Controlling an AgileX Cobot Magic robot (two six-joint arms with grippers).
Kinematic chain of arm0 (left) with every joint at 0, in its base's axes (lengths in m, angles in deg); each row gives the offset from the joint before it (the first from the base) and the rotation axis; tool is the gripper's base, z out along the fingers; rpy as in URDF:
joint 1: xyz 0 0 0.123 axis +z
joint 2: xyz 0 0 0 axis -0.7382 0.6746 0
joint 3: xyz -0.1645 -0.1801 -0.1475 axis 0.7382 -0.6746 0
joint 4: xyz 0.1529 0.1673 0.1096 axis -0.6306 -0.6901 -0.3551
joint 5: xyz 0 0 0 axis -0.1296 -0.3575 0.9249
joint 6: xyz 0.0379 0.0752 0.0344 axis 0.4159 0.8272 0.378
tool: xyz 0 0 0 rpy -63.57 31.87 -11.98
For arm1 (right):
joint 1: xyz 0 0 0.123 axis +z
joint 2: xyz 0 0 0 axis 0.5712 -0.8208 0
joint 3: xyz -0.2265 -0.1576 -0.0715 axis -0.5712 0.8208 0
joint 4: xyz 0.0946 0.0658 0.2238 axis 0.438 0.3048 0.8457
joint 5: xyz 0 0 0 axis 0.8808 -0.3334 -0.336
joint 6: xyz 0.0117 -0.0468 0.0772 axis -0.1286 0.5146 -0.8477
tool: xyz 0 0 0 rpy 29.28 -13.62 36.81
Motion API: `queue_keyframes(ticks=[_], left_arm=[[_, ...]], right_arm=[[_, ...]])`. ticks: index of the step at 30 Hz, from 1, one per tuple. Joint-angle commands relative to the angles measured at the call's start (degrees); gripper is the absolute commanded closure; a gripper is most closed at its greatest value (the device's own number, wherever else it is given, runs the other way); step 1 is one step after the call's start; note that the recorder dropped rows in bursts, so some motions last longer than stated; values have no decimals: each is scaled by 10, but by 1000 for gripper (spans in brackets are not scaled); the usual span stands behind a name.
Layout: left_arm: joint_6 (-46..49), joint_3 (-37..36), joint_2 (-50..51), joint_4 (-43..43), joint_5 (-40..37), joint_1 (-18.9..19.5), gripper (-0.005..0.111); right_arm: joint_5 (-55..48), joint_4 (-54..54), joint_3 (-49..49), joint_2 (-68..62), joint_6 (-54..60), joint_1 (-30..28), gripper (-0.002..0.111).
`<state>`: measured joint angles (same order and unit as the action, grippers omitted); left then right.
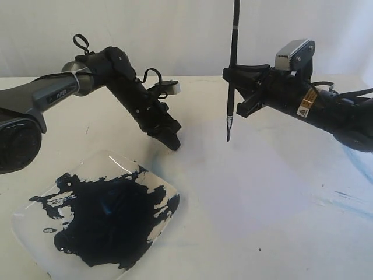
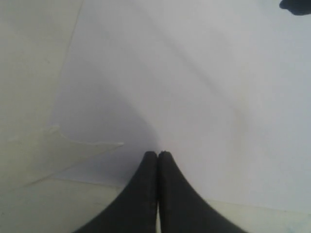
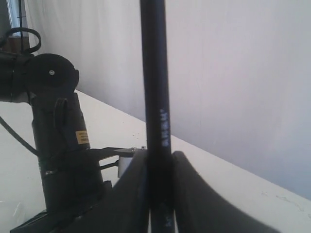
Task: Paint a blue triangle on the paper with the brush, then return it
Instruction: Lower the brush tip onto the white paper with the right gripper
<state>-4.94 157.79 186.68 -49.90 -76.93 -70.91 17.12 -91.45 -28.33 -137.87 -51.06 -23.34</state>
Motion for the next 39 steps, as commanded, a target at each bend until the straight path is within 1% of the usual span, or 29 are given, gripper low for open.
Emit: queue_keyframes(ticks=[1, 7, 15, 35, 39], left_arm=[[-4, 1, -1, -12, -4, -2, 107], [-4, 1, -1, -12, -4, -2, 107], [-4, 1, -1, -14, -3, -2, 107], [-4, 1, -1, -14, -3, -2, 107], [-4, 1, -1, -14, -3, -2, 107]], right_arm=[[9, 12, -9, -2, 12, 1, 108], [9, 10, -23, -15, 10, 1, 108], [9, 8, -27, -34, 9, 18, 108], [9, -1, -28, -39, 8, 18, 108], [9, -1, -28, -39, -7, 18, 108]])
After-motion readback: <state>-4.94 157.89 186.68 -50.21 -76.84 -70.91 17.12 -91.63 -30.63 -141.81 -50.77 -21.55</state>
